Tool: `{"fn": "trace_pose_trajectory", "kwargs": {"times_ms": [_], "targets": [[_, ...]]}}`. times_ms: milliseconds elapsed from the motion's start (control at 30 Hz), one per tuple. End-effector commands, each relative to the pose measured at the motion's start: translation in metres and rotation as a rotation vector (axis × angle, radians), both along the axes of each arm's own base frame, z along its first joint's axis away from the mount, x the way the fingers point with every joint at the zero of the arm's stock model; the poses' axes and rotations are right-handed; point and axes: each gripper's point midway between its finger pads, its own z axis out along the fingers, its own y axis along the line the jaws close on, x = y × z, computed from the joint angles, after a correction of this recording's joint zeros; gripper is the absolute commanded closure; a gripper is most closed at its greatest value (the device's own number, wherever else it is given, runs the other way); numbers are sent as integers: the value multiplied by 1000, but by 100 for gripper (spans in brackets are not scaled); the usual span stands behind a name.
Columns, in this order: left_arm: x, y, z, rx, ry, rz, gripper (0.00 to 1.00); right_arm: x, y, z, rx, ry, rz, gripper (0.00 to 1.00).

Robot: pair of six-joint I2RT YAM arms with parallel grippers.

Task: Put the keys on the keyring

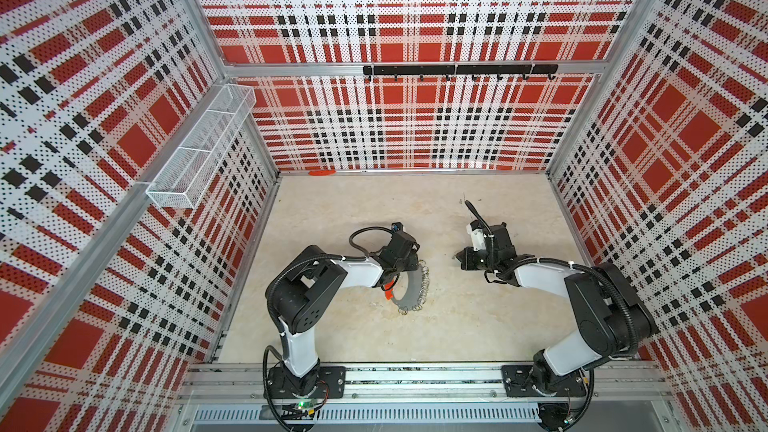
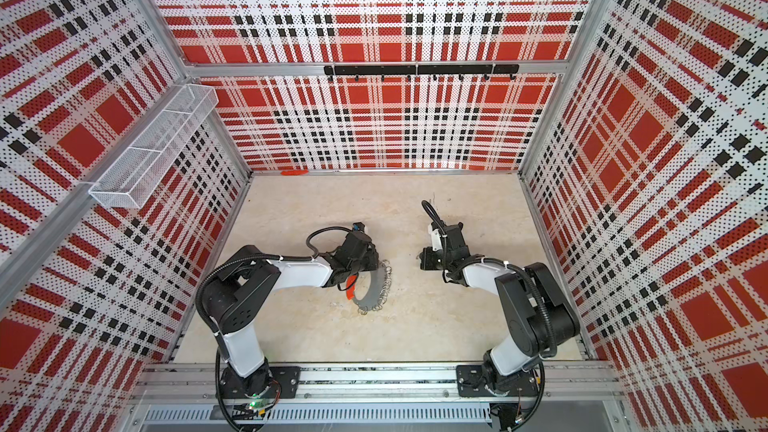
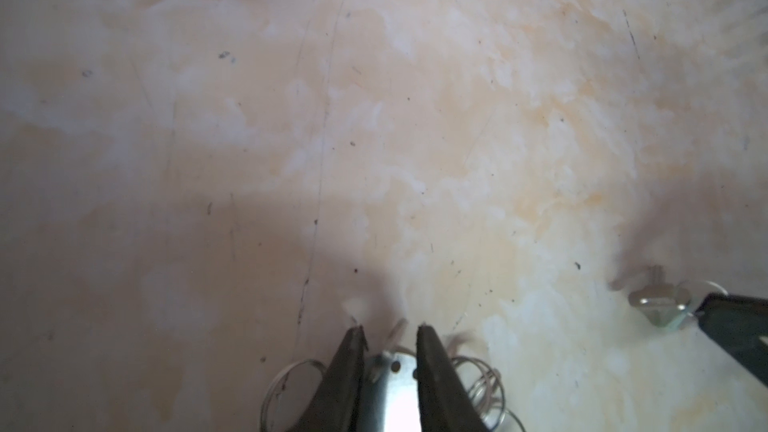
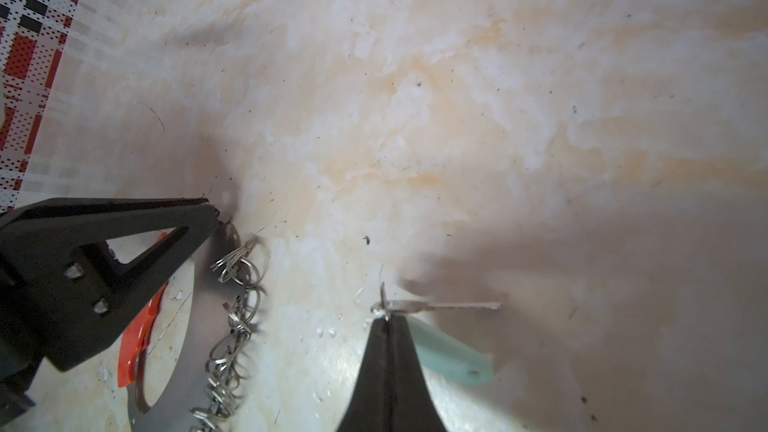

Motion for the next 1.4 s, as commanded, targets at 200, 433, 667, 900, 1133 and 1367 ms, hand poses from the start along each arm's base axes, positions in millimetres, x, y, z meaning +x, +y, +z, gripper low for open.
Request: {"fn": "trace_pose_trajectory", "kwargs": {"times_ms": [200,433,667,900,1133,1367], "targets": [[1,-9,28,66,-160,-110,100,0,2,12,-9,-31,13,100],[-25,-39,135,-169,-485,-405,99,4,8,85,44,-189,52,100],[-54,-42,238,-189,-842,-656,100,-16,41,190,211,-338,272,100],[-61,-23,307,-324,-1046,-782,100,-53,62,278,416,-484,467,100],[-78,-19,344,-490,-1176,-862,100,-80,77,307,468,-529,591,100],[-114,-5,364,-748,-1293,-911,100,-83,92,311,486,-529,607,100]]}}
